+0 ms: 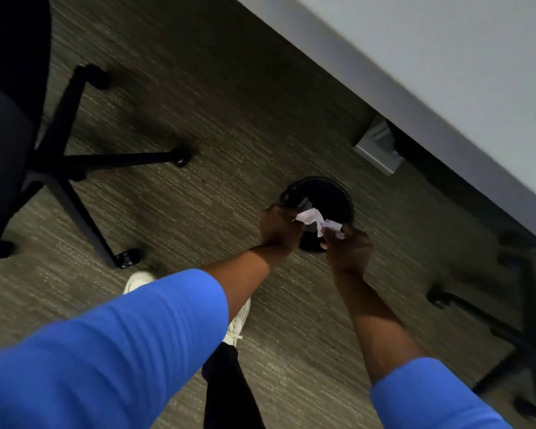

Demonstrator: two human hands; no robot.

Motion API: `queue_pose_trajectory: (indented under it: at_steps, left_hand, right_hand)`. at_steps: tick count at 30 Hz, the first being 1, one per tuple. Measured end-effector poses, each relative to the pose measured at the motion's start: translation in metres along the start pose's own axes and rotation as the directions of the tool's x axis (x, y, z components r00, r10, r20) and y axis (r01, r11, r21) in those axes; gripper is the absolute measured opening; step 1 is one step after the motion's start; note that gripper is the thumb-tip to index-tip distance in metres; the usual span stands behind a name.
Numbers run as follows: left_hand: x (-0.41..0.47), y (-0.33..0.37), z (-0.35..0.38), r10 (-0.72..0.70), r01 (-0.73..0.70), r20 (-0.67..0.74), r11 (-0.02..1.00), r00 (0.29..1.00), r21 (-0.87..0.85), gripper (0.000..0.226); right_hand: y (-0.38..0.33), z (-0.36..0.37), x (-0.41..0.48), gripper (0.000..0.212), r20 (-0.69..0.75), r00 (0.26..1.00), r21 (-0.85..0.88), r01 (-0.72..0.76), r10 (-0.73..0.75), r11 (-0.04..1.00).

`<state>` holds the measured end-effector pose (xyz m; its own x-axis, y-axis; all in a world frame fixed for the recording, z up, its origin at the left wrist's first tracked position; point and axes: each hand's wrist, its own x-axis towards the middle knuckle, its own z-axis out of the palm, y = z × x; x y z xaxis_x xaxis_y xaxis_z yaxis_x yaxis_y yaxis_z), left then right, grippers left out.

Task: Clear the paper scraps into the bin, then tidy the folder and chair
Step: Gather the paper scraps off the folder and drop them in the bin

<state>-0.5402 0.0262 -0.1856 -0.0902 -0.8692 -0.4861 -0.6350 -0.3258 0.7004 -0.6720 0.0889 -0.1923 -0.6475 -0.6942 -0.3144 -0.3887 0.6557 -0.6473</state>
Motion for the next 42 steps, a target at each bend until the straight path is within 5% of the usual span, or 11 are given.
queue_pose_trajectory:
  at_steps: [13, 23, 31, 42]
  left_hand:
    - [0.037, -0.005, 0.057, -0.006, -0.006, 0.070, 0.985, 0.998, 0.170, 0.036]
    - [0.032, -0.012, 0.068, 0.012, -0.017, 0.111, 0.999, 0.994, 0.042, 0.052]
    - [0.015, -0.029, 0.044, -0.019, -0.003, 0.231, 0.996, 0.973, 0.094, 0.045]
    - [-0.008, -0.044, -0.064, -0.027, 0.007, 0.140, 0.990, 0.990, 0.140, 0.027]
  right_hand:
    - [0.036, 0.001, 0.039, 0.019, -0.008, 0.998, -0.097, -0.069, 0.069, 0.993]
    - [0.036, 0.001, 0.040, 0.027, 0.029, 0.999, -0.151, -0.025, 0.030, 0.988]
    - [0.027, 0.009, 0.020, 0.025, 0.002, 1.000, -0.133, 0.006, -0.006, 0.991]
    - [-0.047, 0.037, -0.045, 0.012, 0.009, 0.993, 0.069, 0.115, -0.115, 0.991]
